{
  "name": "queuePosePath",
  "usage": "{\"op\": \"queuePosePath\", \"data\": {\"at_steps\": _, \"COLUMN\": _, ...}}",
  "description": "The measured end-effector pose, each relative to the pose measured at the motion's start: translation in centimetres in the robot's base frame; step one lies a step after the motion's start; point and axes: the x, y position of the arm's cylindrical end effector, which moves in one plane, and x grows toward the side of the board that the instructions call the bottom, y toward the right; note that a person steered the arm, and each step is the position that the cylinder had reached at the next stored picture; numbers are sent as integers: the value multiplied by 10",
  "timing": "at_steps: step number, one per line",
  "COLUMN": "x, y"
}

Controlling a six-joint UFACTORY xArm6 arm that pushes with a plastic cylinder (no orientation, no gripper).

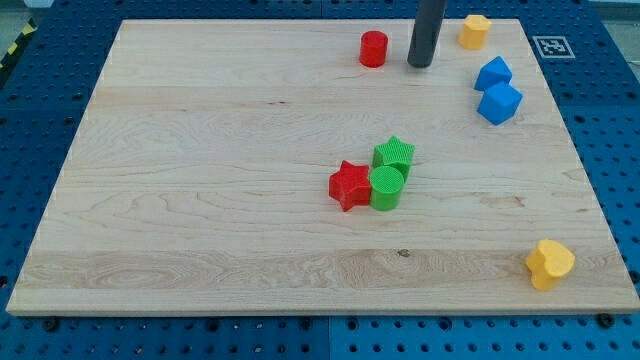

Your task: Push the red star to the center

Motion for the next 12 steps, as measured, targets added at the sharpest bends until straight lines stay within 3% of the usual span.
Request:
{"op": "queuePosePath", "data": {"at_steps": 1, "x": -42, "y": 0}}
{"op": "queuePosePath", "data": {"at_steps": 4, "x": -42, "y": -47}}
{"op": "queuePosePath", "data": {"at_steps": 9, "x": -18, "y": -66}}
{"op": "queuePosePath", "data": {"at_steps": 12, "x": 37, "y": -77}}
